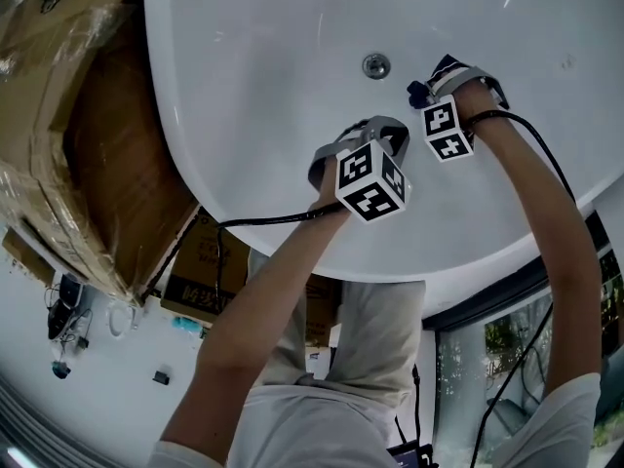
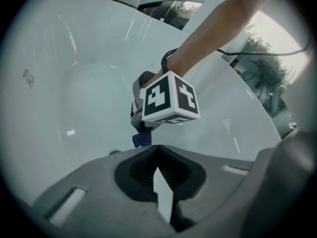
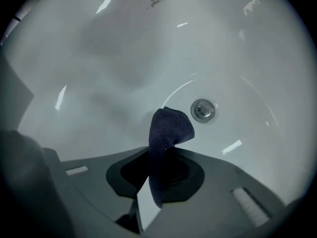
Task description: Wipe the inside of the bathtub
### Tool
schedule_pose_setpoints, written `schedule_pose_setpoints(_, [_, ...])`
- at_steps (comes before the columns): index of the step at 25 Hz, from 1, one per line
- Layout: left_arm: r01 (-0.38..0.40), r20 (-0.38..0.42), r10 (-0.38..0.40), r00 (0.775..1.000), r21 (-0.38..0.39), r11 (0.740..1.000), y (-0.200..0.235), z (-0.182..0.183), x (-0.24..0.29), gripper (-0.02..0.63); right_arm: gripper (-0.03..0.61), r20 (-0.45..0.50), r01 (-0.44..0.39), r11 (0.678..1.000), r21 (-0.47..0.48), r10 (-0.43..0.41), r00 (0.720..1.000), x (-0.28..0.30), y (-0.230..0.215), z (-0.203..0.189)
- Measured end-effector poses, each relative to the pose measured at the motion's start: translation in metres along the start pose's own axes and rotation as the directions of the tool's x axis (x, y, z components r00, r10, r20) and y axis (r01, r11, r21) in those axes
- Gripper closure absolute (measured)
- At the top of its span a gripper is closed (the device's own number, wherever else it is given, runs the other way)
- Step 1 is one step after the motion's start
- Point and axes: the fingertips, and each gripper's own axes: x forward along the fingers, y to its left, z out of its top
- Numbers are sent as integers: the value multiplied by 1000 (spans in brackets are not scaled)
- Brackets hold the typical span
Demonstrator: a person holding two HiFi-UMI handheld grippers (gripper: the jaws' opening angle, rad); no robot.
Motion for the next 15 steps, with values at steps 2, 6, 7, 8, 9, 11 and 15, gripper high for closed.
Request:
schedule_pose_setpoints(2, [3,-3,-3,1000,-5,1000,1,-2,2,618,528,15,-9,1000,8,9,1000,7,-5,-1])
schedule_pose_setpoints(6, [7,-6,-7,1000,-14,1000,3,-4,6,618,528,16,-42,999,29,41,999,26,-8,-10])
schedule_pose_setpoints(7, [7,-6,-7,1000,-15,1000,4,-5,7,618,528,14,-53,998,34,53,998,31,-8,-13])
schedule_pose_setpoints(8, [8,-6,-8,1000,-15,1000,6,-5,8,618,528,9,-66,997,37,66,998,36,-7,-17])
schedule_pose_setpoints(9, [9,-6,-9,1000,-14,1000,6,-6,10,618,528,1,-79,996,37,79,997,41,-5,-20])
schedule_pose_setpoints(11, [11,-5,-11,1000,-16,1000,7,-7,14,618,528,-17,-100,994,30,101,995,50,-1,-26])
schedule_pose_setpoints(15, [11,-2,-11,1000,-28,1000,9,-7,21,618,528,-48,-129,991,25,130,990,64,7,-35])
